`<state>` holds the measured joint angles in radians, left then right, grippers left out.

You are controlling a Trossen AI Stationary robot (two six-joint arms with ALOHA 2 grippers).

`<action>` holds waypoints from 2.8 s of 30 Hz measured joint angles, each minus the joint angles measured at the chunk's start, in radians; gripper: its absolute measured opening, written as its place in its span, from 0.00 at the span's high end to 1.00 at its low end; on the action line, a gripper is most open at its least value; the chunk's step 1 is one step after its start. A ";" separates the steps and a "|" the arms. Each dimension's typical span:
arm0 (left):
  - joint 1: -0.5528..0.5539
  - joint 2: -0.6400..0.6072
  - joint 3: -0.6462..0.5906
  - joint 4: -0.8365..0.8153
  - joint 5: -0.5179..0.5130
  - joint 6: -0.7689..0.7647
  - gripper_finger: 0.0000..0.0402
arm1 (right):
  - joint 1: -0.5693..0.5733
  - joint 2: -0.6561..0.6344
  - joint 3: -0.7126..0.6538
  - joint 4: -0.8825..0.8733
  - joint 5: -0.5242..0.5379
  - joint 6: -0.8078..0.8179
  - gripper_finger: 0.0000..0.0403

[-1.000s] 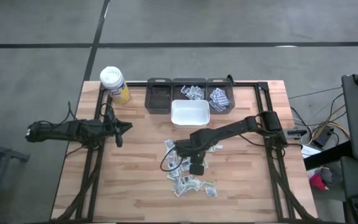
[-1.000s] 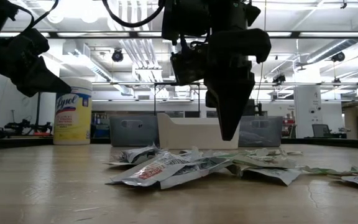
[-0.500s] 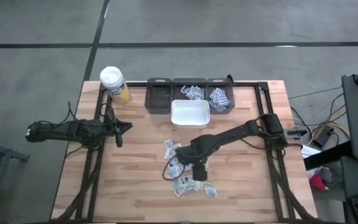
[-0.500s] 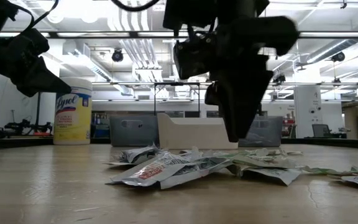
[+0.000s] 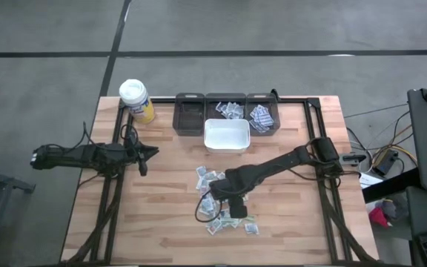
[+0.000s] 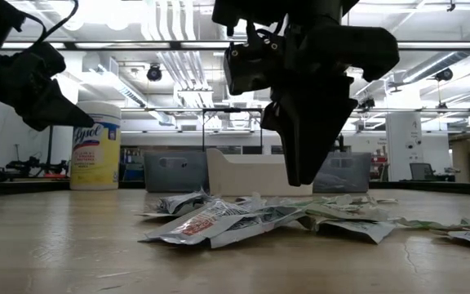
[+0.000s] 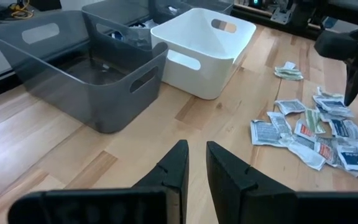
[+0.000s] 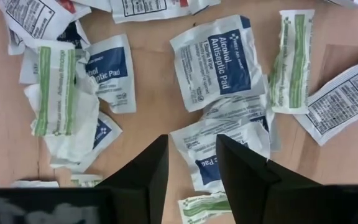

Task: Pick & Place First Aid Supplies
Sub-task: Put the alcohol pad into the middle black bin

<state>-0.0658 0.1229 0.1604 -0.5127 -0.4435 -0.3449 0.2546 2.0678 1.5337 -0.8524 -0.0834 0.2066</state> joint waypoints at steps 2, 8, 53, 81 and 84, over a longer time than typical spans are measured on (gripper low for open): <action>0.000 0.001 -0.001 0.005 0.001 -0.001 0.87 | 0.003 0.000 0.000 0.000 -0.003 0.000 0.67; 0.000 0.001 -0.002 0.009 0.001 0.001 0.87 | 0.018 0.000 -0.001 -0.002 -0.023 -0.001 0.65; 0.000 -0.002 0.022 0.253 0.007 0.186 0.87 | 0.017 0.060 -0.035 -0.004 0.046 0.124 0.98; 0.000 -0.002 0.016 0.274 0.065 0.181 0.87 | -0.139 -0.019 0.043 -0.001 -0.362 -0.103 0.98; 0.000 -0.002 0.015 0.269 0.058 0.181 0.87 | -0.191 -0.021 0.096 -0.002 -0.322 -0.120 0.98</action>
<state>-0.0662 0.1211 0.1759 -0.2435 -0.3850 -0.1642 0.0632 2.0465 1.6296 -0.8540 -0.4050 0.0862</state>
